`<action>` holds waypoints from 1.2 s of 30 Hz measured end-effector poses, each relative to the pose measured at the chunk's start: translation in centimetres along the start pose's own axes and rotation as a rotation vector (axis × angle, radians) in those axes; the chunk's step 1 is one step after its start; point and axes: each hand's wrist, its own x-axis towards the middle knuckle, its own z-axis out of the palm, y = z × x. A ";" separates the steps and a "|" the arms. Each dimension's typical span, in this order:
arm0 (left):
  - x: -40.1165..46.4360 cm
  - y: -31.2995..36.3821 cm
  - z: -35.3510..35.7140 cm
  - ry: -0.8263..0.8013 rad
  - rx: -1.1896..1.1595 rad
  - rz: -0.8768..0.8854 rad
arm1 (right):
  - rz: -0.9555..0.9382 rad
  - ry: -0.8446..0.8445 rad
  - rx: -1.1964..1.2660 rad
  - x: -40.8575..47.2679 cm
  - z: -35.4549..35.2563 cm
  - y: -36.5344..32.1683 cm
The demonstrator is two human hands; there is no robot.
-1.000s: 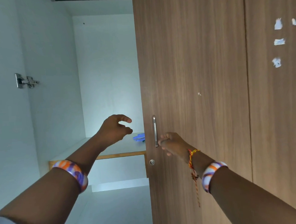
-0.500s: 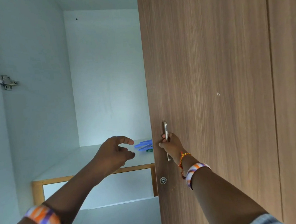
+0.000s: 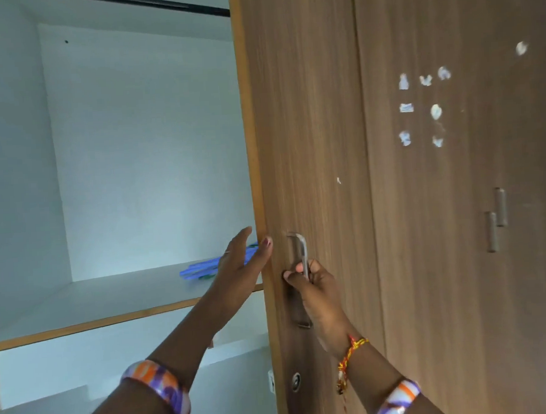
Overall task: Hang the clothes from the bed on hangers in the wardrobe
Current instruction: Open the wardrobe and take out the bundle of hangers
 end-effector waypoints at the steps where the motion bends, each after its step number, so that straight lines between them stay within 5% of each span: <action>1: -0.3 0.8 1.5 -0.022 -0.034 0.052 | -0.033 0.020 0.005 -1.0 -1.5 -1.3; 5: -1.2 3.8 9.2 -0.188 0.009 0.273 | -0.131 0.209 -0.042 -3.3 -8.9 -5.1; 12: -2.4 9.8 22.3 -0.402 -0.130 0.266 | -0.215 0.488 -0.192 -4.6 -19.5 -8.2; 16: -2.4 12.7 28.5 -0.384 -0.227 0.248 | -0.346 0.486 -0.315 -6.4 -25.2 -7.8; 20: -1.2 13.4 34.3 -0.433 -0.175 0.285 | -0.271 0.463 -0.545 -7.8 -30.4 -7.0; 27: 2.1 13.3 44.1 -0.448 0.092 0.468 | 0.034 0.572 -0.398 -4.9 -40.2 -9.3; 36: 3.1 11.1 48.4 -0.183 -0.166 0.635 | -0.036 0.434 -0.401 -4.2 -43.6 -8.3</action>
